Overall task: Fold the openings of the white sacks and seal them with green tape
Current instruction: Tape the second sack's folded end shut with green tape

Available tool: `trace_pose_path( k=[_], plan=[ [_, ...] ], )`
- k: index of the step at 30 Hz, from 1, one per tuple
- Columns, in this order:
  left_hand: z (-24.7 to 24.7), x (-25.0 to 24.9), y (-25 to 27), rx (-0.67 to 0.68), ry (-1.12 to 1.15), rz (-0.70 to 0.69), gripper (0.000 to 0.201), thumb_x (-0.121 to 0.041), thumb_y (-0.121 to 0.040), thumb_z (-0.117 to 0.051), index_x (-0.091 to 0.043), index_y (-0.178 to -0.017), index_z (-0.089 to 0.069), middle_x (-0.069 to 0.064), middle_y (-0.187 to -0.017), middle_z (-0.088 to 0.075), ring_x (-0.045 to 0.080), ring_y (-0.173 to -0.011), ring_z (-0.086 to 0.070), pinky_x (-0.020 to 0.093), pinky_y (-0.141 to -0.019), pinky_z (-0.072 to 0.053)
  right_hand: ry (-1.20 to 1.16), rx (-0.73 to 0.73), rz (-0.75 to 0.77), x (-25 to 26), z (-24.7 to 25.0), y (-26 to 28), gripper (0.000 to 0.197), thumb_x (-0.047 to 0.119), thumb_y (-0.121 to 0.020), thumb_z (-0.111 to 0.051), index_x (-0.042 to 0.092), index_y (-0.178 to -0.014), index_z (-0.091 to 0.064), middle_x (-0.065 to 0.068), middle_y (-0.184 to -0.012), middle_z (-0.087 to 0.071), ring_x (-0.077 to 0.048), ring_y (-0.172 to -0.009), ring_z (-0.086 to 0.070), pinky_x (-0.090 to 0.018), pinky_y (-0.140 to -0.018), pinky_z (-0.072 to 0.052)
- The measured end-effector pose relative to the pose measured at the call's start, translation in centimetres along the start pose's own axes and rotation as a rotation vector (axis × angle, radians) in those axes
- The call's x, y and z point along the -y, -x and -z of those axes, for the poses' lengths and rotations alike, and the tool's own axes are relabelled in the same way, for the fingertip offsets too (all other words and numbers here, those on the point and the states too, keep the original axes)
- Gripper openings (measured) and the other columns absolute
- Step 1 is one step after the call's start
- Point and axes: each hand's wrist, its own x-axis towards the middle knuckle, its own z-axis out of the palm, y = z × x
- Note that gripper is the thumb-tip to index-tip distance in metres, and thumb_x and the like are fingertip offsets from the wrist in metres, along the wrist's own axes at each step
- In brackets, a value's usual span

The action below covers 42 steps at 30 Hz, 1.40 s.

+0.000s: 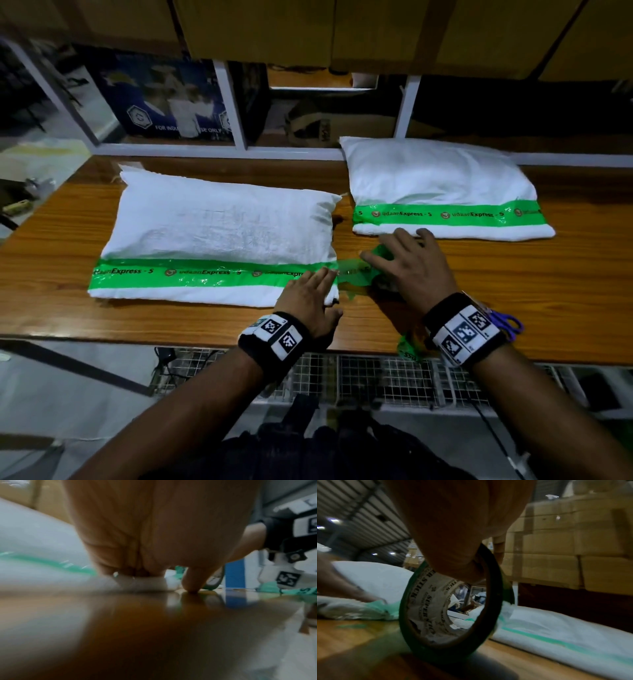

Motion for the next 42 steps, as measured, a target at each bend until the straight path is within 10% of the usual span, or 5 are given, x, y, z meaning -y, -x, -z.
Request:
trace_pose_path(
  k=[7,18,27,34,42],
  plan=[
    [0.8,-0.5,-0.5,0.013,-0.114,0.008,0.083,-0.066,-0.095,-0.033,-0.022,-0.159,-0.004,-0.001,-0.166,-0.009,0.025,-0.152,-0.011,0.048,-0.119,-0.022,0.158,0.109,0.113,3.1,-0.3,0.0,0.049,0.033,-0.1,-0.048,0.021,-0.147,-0.039,-0.012,-0.157,-0.03,-0.035,-0.149,-0.016,-0.066,-0.117,-0.005],
    [-0.2,1.5,1.6,-0.238,0.021,-0.052,0.059,-0.031,-0.099,-0.038,-0.014,-0.155,-0.027,0.006,-0.158,-0.035,0.021,-0.144,-0.036,0.041,-0.106,-0.037,-0.476,0.01,-0.29,-1.0,-0.8,0.1,0.089,0.015,-0.071,-0.085,0.036,-0.146,-0.041,-0.01,-0.14,-0.046,-0.033,-0.122,-0.045,-0.045,-0.089,-0.052],
    [4.8,2.8,3.2,-0.429,0.491,-0.002,0.055,-0.014,-0.098,-0.048,-0.021,-0.151,-0.038,0.013,-0.149,-0.048,0.03,-0.134,-0.049,0.036,-0.107,-0.04,-0.953,-0.237,-0.679,0.7,-0.1,2.7,0.05,0.003,-0.071,-0.075,0.007,-0.119,-0.062,-0.015,-0.111,-0.055,-0.033,-0.102,-0.056,-0.033,-0.08,-0.042],
    [9.6,3.9,5.4,-0.6,0.646,-0.049,0.044,-0.014,-0.102,-0.045,-0.02,-0.145,-0.049,0.022,-0.094,-0.071,0.039,-0.082,-0.063,0.029,-0.062,-0.03,-1.379,-0.253,-0.836,6.7,2.9,3.2,0.03,0.018,-0.086,-0.07,0.015,-0.111,-0.052,0.002,-0.091,-0.057,-0.015,-0.082,-0.056,-0.03,-0.064,-0.042],
    [10.2,6.5,6.5,-0.315,0.897,-0.064,0.031,-0.034,-0.101,-0.05,-0.026,-0.126,-0.067,-0.001,-0.123,-0.07,0.016,-0.118,-0.061,0.007,-0.087,-0.04,-1.717,-0.185,-0.86,16.3,3.0,3.3,0.041,0.028,-0.083,-0.073,0.028,-0.118,-0.051,0.004,-0.104,-0.067,-0.011,-0.092,-0.066,-0.049,-0.082,-0.056]
  ],
)
